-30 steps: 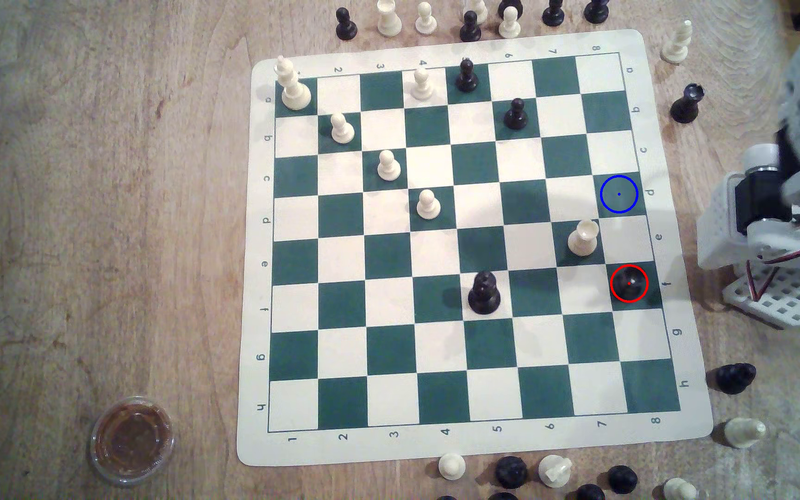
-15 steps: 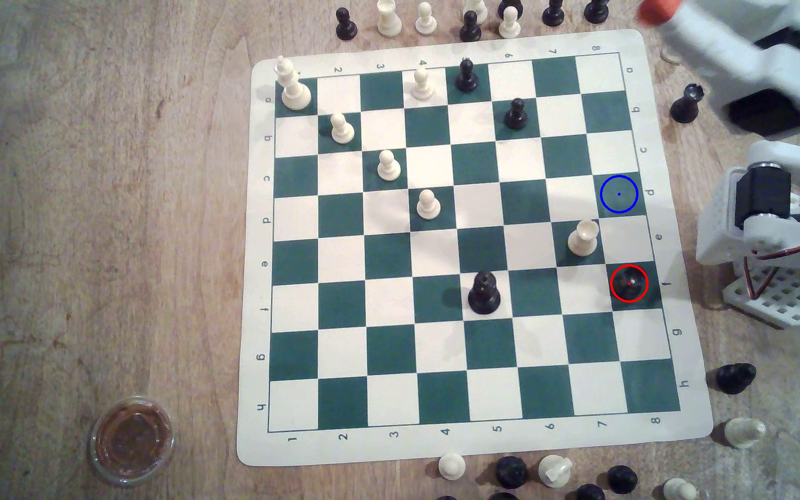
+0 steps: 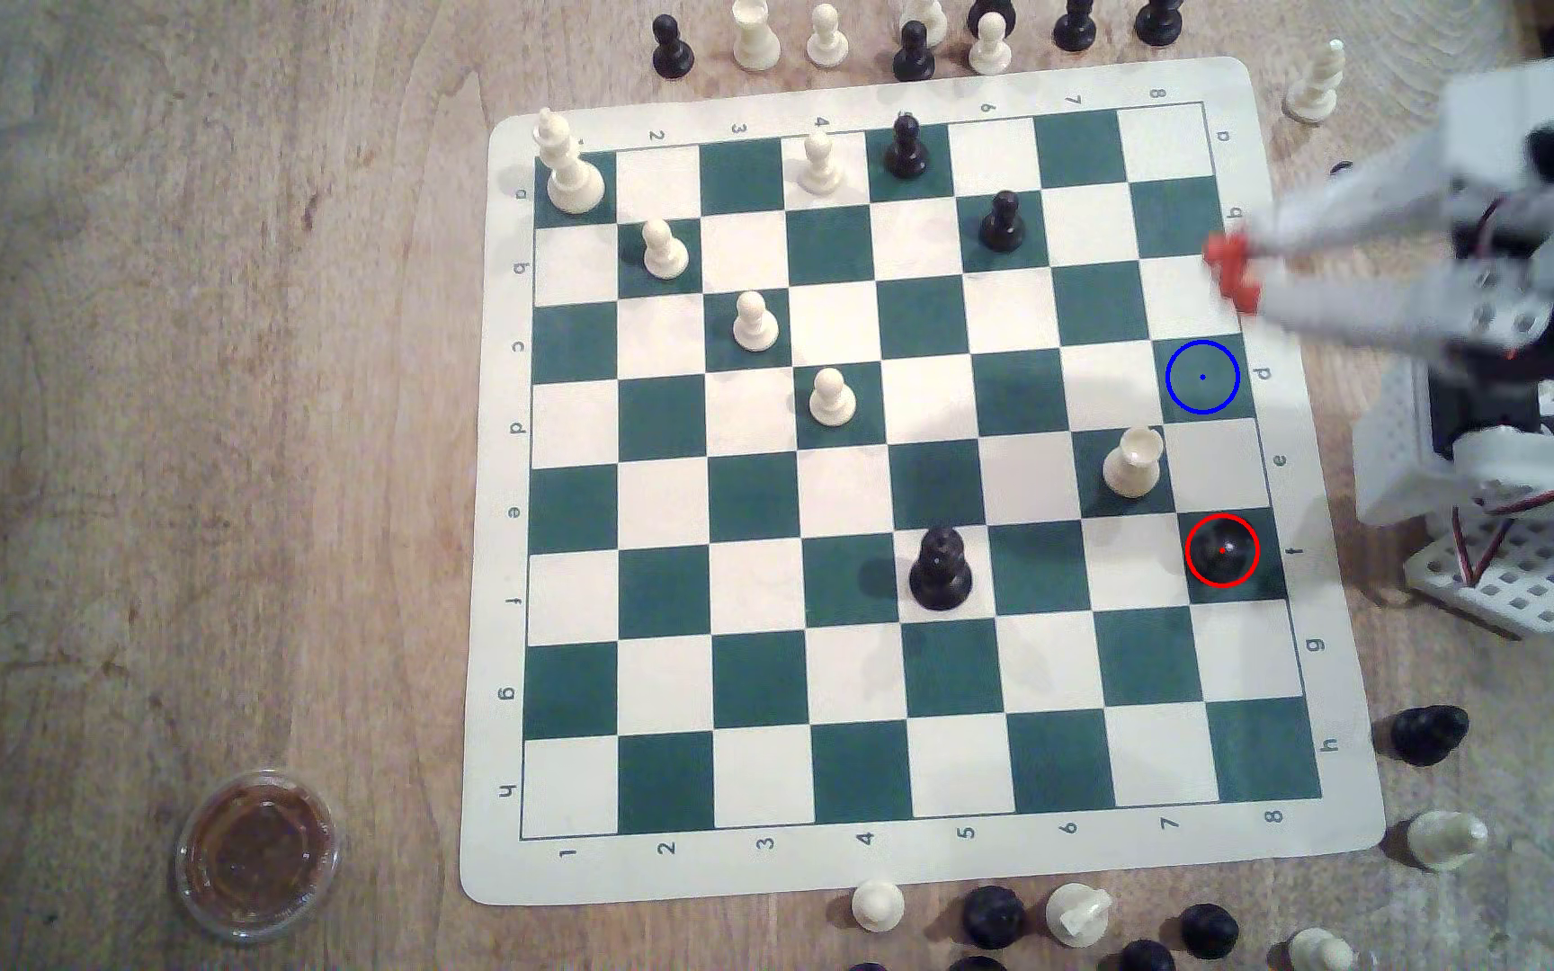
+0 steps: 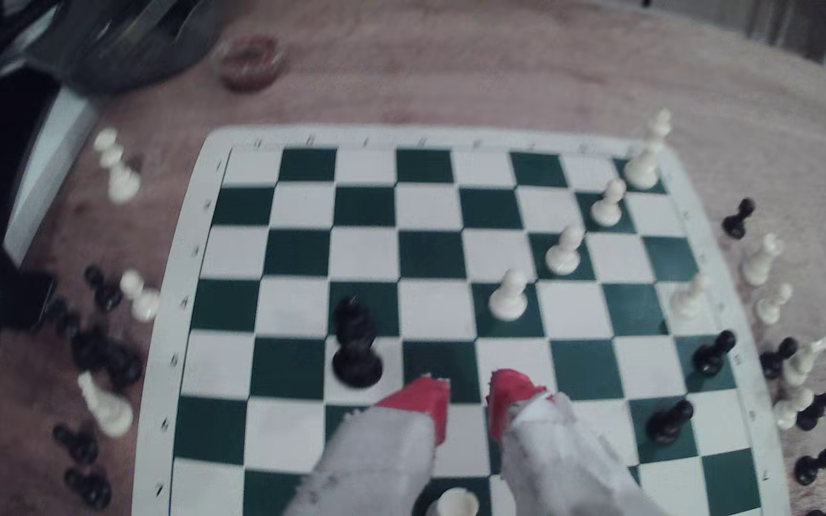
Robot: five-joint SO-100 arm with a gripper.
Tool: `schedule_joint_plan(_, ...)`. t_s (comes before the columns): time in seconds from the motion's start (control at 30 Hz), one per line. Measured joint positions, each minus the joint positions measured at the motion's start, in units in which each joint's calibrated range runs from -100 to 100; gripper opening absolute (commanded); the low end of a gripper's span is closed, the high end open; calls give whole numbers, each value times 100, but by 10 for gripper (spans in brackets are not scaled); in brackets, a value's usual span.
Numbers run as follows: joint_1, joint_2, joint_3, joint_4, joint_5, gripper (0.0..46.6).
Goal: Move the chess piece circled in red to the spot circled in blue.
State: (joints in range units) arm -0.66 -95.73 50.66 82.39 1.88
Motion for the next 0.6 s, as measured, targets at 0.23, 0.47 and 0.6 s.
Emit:
schedule_joint_plan(0.23, -892, 59, 723, 725, -24, 189)
schedule_joint_plan(0.47, -1254, 293, 1446, 1155, -63, 185)
schedule_joint_plan(0.6, -1298, 595, 1636, 1163, -54, 174)
